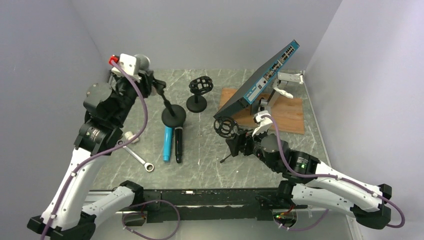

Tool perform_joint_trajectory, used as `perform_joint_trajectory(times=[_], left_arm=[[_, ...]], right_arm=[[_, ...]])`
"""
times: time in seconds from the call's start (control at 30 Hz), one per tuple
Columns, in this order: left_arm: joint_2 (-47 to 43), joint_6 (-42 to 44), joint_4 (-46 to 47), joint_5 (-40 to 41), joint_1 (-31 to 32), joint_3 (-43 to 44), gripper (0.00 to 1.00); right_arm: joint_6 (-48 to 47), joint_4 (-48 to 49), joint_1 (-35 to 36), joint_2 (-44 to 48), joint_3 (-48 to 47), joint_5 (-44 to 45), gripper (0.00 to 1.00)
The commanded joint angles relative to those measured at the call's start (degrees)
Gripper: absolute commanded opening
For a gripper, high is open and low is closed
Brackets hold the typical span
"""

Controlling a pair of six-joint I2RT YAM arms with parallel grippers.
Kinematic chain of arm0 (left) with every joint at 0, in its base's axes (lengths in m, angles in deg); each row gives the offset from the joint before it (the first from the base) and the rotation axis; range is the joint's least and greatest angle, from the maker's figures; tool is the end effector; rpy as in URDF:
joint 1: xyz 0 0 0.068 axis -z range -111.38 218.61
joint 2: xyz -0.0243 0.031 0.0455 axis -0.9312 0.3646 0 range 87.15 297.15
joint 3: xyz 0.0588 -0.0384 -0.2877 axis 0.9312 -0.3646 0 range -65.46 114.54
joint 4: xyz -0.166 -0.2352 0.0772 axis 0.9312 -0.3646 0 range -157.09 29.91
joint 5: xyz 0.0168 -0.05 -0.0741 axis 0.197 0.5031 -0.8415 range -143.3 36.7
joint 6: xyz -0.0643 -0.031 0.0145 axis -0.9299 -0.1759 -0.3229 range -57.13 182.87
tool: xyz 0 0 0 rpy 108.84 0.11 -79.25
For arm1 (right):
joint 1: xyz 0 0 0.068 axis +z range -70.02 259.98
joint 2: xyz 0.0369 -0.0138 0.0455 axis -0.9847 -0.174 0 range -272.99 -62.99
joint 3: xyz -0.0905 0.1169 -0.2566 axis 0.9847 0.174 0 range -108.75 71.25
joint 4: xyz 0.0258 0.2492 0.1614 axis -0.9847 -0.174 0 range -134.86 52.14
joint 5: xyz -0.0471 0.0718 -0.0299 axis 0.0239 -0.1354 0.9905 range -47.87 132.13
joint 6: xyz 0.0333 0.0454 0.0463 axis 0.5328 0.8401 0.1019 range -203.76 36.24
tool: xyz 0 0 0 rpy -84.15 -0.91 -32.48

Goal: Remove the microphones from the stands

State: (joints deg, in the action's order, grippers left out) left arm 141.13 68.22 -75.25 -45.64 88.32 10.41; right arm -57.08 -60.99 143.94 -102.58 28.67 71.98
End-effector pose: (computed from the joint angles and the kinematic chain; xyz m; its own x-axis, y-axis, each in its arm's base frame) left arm 0.2142 -0.0680 0.5237 0.1294 0.0517 -0.9902 0.1983 0.9771 0.0769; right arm 0.1136 0.1639 0.3282 -0.3929 0.0831 -0.9158 -0.4452 0.8542 0.2685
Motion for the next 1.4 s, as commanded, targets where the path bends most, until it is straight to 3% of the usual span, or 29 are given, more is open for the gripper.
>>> perform_joint_trajectory(times=[0.0,0.17,0.3,0.37,0.6,0.83,1.0,1.2,1.37], left_arm=[[-1.7,1.3,4.7,0.1,9.4,1.5,0.0],[0.3,3.8,3.4,10.5,22.1,0.0,0.0],[2.1,7.0,7.8,20.1,32.6,-3.7,0.0],[2.5,6.8,9.7,20.0,35.1,-5.6,0.0],[4.1,-0.6,10.5,22.9,38.2,-7.3,0.0],[5.3,-4.6,11.4,25.4,40.5,-9.1,0.0],[6.8,-8.0,11.8,29.9,43.3,-10.0,0.0],[8.5,-8.3,11.7,29.9,46.1,-9.9,0.0],[9.3,-6.2,13.0,31.9,48.1,-10.4,0.0]], right_arm=[[-3.7,-0.7,0.4,0.8,-5.9,1.6,0.97],[-6.6,-2.1,0.3,-1.1,-10.7,2.3,0.97],[-9.3,-1.8,0.3,-4.7,-14.3,-0.6,0.97],[-10.5,-1.4,0.4,-7.0,-15.4,-2.8,0.98],[-11.3,2.0,1.8,-12.9,-15.6,-4.9,1.0],[-11.7,7.2,6.1,-14.9,-14.1,4.3,1.0],[-15.1,12.2,6.7,-15.7,-13.6,3.0,0.99],[-19.6,17.5,7.3,-17.5,-12.5,1.5,0.94],[-21.5,20.2,7.4,-18.3,-11.2,2.0,0.82]])
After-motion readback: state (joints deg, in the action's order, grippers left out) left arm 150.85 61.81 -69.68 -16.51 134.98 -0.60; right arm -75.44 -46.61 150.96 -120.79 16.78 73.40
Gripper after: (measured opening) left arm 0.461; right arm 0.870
